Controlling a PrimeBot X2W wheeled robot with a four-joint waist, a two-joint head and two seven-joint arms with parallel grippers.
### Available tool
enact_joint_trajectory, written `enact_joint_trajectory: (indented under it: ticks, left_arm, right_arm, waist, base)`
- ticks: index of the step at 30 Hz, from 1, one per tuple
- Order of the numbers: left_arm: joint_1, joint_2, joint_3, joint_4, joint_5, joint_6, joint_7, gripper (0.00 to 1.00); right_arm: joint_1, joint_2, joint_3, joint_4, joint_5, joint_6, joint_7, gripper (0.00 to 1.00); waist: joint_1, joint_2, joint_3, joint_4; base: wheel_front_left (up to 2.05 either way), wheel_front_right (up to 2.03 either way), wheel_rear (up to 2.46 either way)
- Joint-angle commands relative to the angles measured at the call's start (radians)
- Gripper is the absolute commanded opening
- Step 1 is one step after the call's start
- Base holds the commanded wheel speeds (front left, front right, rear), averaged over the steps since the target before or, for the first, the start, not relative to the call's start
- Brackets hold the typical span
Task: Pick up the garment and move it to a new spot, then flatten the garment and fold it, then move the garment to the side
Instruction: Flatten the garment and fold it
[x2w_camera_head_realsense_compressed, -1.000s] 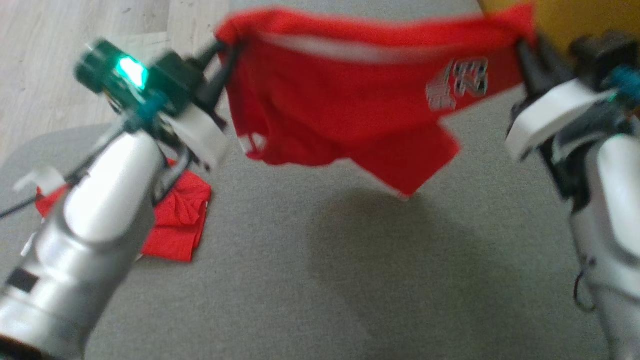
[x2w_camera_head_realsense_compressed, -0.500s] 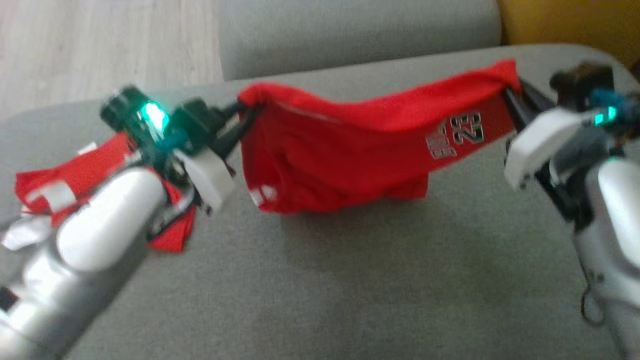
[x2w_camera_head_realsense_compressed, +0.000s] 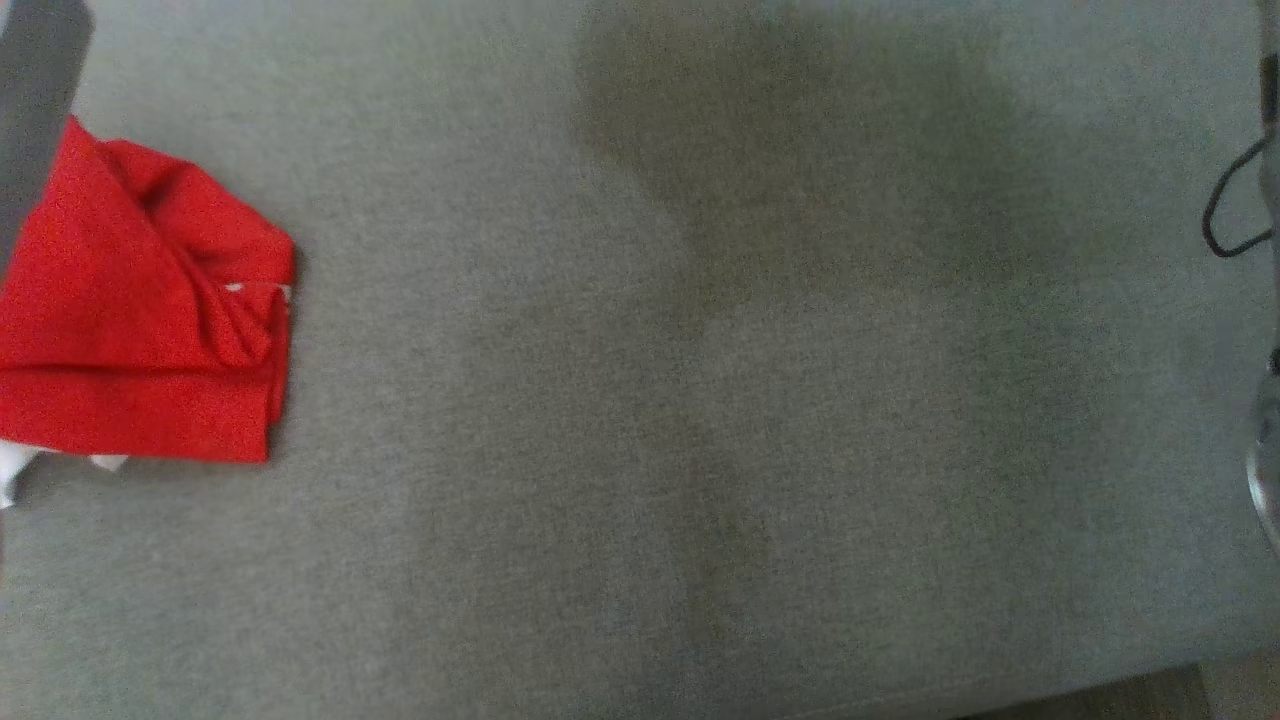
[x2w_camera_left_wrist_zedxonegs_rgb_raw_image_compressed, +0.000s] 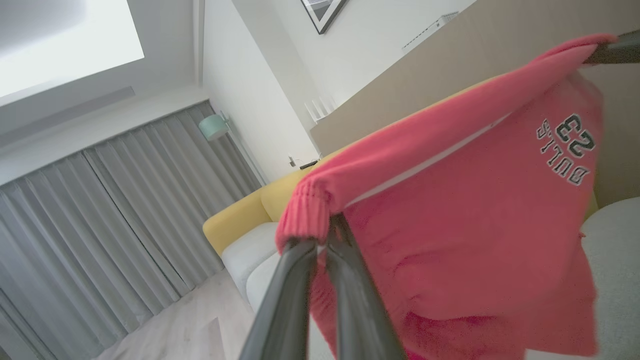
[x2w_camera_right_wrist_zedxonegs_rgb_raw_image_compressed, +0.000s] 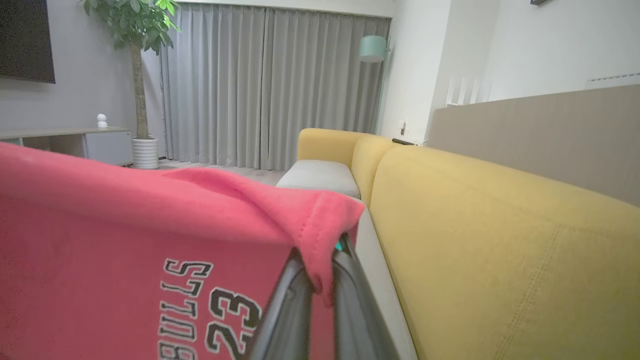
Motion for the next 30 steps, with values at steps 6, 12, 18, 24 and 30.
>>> enact_joint_trajectory:
  ticks: [6,12,18,24,30]
  left_arm:
    - [0.012,-0.044,0.028,0.102,-0.001,0.006,-0.073,0.0]
    - [0.247,-0.075,-0.061,0.055,0.012,-0.023,-0.077,0.0]
    - [0.446,-0.044,-0.189,0.028,0.023,-0.028,-0.078,0.0]
    - [0.565,-0.016,-0.281,-0.01,0.008,-0.028,-0.078,0.0]
    - [0.656,-0.014,-0.307,-0.037,0.008,-0.01,-0.078,0.0]
  right_arm:
    - [-0.021,0.028,-0.046,0.214,-0.072,-0.001,-0.101,0.0]
    - [0.097,-0.004,0.083,0.408,-0.07,-0.001,-0.05,0.0]
    - [0.23,-0.06,0.323,0.454,0.017,-0.001,0.073,0.0]
    - [0.345,-0.188,0.562,0.326,0.216,-0.001,0.185,0.0]
    - [0.424,-0.347,0.746,0.137,0.427,-0.001,0.317,0.0]
  waist:
    - [-0.0006,0.0,0.07,-0.009]
    - [-0.0006,0.0,0.053,0.01]
    - [-0.0006,0.0,0.004,0.025]
    - [-0.0006,0.0,-0.054,0.033]
    - [-0.0006,0.0,-0.128,0.033]
  base:
    - [0.0,0.0,0.0]
    - [0.0,0.0,0.0]
    - [0.0,0.0,0.0]
    - [0.0,0.0,0.0]
    - [0.0,0.0,0.0]
